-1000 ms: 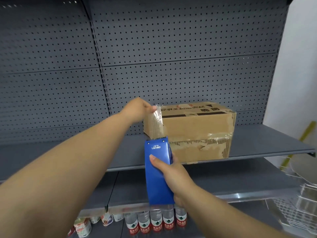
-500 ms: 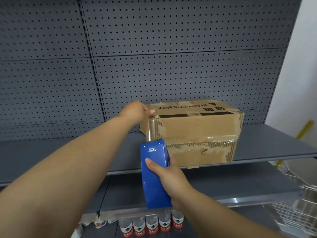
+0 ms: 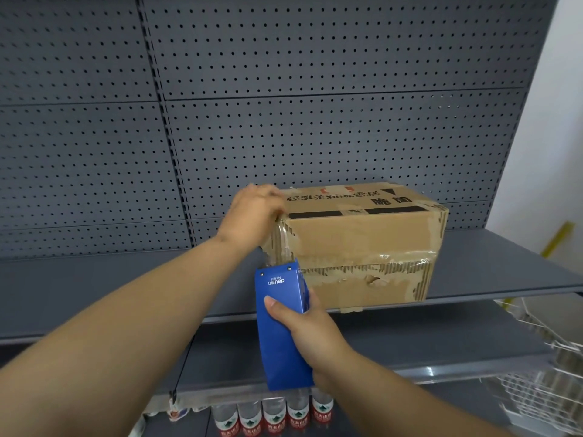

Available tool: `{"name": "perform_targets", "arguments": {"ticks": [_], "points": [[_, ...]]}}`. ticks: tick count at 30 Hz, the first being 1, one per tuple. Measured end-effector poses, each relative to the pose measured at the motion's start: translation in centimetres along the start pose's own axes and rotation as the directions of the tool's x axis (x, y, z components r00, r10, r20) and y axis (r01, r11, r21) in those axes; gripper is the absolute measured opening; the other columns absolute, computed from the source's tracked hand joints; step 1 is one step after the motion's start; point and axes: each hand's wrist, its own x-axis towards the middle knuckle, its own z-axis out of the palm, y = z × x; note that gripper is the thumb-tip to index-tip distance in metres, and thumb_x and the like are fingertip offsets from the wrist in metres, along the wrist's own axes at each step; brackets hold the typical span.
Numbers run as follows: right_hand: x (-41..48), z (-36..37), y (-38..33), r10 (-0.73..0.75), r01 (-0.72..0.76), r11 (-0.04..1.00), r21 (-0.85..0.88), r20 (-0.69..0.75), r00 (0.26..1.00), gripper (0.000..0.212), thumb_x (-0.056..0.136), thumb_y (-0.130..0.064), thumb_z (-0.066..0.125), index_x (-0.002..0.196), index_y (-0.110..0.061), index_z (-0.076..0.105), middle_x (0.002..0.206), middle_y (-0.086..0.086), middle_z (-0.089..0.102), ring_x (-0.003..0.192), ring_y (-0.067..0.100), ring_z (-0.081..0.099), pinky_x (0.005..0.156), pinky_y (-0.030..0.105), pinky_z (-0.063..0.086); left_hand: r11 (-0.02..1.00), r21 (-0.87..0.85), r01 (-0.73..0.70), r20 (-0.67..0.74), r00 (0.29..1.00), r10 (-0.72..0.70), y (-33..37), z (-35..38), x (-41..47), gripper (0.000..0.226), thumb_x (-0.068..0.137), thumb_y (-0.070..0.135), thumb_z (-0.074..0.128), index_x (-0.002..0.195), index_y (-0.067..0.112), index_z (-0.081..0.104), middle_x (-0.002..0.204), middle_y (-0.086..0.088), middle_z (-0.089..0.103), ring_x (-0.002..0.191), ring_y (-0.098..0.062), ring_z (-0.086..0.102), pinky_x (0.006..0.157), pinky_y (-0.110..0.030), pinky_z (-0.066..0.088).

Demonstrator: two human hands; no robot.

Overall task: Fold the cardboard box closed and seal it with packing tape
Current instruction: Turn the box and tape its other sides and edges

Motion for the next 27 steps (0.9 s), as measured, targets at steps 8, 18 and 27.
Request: {"name": "perform_targets", "arguments": {"ticks": [8, 18, 27], "points": [[0.2, -0.4, 0.2, -0.024, 0.024, 0.999, -0.026, 0.009, 1.000, 0.050, 0.079, -0.036, 0.073, 0.123, -0.030, 0.049, 0.110, -0.003, 0.067, 0.098, 0.020, 0.067, 0.090, 0.042, 0.054, 0.982, 0.057, -0.179, 0.351, 0.925, 0.148, -0.2, -1.0, -2.0, 0.051, 0.099, 0.033, 0.028, 0.145, 0.011, 0.024, 0.153, -0.004, 0.027, 0.142, -0.012, 0.017, 0.116, -0.026, 0.006], [1.4, -0.2, 1.0, 0.012, -0.014, 0.998, 0.055, 0.044, 0.999, 0.054, 0.073, -0.044, 0.070, 0.123, -0.038, 0.051, 0.112, -0.005, 0.069, 0.102, 0.020, 0.067, 0.095, 0.046, 0.051, 1.000, 0.007, 0.021, 0.353, 0.935, -0.022, 0.9, 1.2, -0.1, 0.055, 0.093, 0.044, 0.039, 0.140, 0.014, 0.033, 0.144, -0.013, 0.040, 0.126, -0.027, 0.043, 0.100, -0.032, 0.035], [1.8, -0.8, 0.8, -0.006, 0.003, 0.998, 0.069, 0.042, 0.999, 0.050, 0.076, -0.041, 0.070, 0.122, -0.039, 0.051, 0.111, -0.005, 0.070, 0.100, 0.019, 0.068, 0.093, 0.046, 0.053, 1.000, 0.025, -0.001, 0.306, 0.952, -0.007, 0.7, 1.4, 0.4, 0.051, 0.094, 0.045, 0.035, 0.137, 0.017, 0.038, 0.134, -0.012, 0.048, 0.120, -0.028, 0.048, 0.095, -0.036, 0.042]]}}
